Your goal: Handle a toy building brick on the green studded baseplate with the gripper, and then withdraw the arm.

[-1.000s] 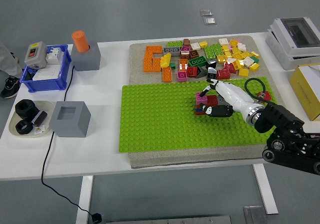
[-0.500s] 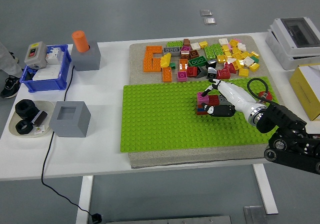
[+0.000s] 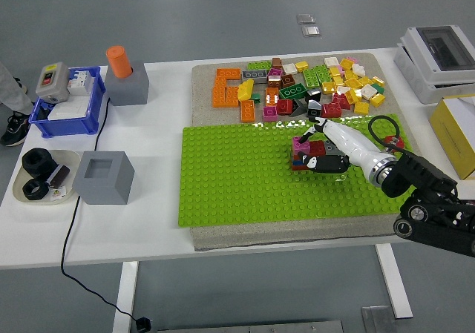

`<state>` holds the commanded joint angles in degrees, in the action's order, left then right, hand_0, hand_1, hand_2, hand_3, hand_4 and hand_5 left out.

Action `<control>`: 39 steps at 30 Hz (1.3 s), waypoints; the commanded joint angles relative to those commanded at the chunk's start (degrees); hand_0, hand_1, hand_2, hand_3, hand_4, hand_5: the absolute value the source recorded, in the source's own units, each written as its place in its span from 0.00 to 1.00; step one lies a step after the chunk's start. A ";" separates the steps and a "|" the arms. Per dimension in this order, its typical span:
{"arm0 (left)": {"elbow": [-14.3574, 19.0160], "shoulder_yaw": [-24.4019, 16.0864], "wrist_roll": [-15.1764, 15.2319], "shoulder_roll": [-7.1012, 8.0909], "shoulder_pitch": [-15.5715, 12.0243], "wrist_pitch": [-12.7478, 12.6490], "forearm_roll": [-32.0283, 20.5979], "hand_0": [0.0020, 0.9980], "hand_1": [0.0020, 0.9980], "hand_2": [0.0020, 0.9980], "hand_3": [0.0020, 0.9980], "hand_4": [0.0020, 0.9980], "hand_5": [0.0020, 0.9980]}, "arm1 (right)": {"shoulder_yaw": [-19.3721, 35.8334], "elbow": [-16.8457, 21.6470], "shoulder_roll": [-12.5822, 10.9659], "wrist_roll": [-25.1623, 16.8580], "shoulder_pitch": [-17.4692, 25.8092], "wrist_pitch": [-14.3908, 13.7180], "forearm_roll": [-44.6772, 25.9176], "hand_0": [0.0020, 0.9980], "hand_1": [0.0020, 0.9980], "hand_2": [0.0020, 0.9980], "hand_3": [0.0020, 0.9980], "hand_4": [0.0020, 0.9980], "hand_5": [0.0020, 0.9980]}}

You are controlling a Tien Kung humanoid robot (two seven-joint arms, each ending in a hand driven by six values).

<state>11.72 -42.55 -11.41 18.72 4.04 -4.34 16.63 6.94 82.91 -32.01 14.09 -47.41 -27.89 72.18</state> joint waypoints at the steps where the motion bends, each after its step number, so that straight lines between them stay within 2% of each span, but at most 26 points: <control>1: 0.00 -0.04 -0.01 0.00 -0.01 -0.01 0.04 0.82 0.81 0.78 0.72 0.87 0.58 | 0.09 0.04 -0.04 -0.06 0.03 -0.01 -0.10 1.00 1.00 0.98 0.63 0.64 0.41; 12: 0.01 -0.04 -0.02 -0.04 -0.08 -0.01 0.05 0.82 0.81 0.78 0.72 0.87 0.57 | 1.37 0.59 -0.47 -0.90 0.48 -0.41 -1.42 1.00 1.00 0.98 0.63 0.64 0.40; 19: 0.00 -0.38 -0.05 -0.03 -0.01 -0.06 0.45 0.82 0.81 0.78 0.72 0.87 0.57 | 4.35 1.90 -1.30 -1.34 1.57 -1.29 -0.52 1.00 1.00 0.98 0.65 0.64 0.39; 23: 0.04 -0.46 -0.11 -0.02 -0.07 -0.10 0.43 0.82 0.81 0.78 0.72 0.87 0.57 | 7.88 2.79 -2.28 -1.58 3.56 -1.88 0.21 1.00 1.00 0.98 0.65 0.64 0.39; 29: 0.12 -0.49 -0.27 -0.07 -0.36 -0.20 0.16 0.82 0.81 0.78 0.72 0.88 0.57 | 15.37 4.51 -3.55 -2.13 8.95 -3.02 1.55 1.00 1.00 0.97 0.67 0.64 0.38; 30: 0.12 -0.49 -0.28 -0.07 -0.39 -0.19 0.12 0.82 0.81 0.78 0.73 0.88 0.57 | 16.64 4.76 -3.54 -2.26 9.83 -3.21 1.74 1.00 0.95 0.94 0.68 0.64 0.38; 35: 0.13 -0.37 -0.30 -0.15 -0.56 -0.16 -0.14 0.82 0.81 0.78 0.73 0.88 0.57 | 23.88 6.28 -2.52 -3.46 14.76 -4.50 2.76 1.00 0.95 0.94 0.68 0.64 0.38; 36: 0.13 -0.33 -0.30 -0.17 -0.59 -0.15 -0.21 0.82 0.81 0.78 0.73 0.88 0.57 | 25.57 6.55 -2.22 -3.77 15.80 -4.77 2.90 0.98 0.91 0.91 0.68 0.64 0.37; 39: 0.13 -0.27 -0.29 -0.18 -0.65 -0.14 -0.37 0.82 0.81 0.78 0.73 0.88 0.57 | 29.94 6.98 -1.44 -4.66 18.48 -5.39 2.79 0.98 0.91 0.91 0.68 0.64 0.37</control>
<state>11.86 -42.82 -11.69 18.54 3.39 -4.48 16.26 36.88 89.90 -33.45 9.43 -28.93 -33.28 74.97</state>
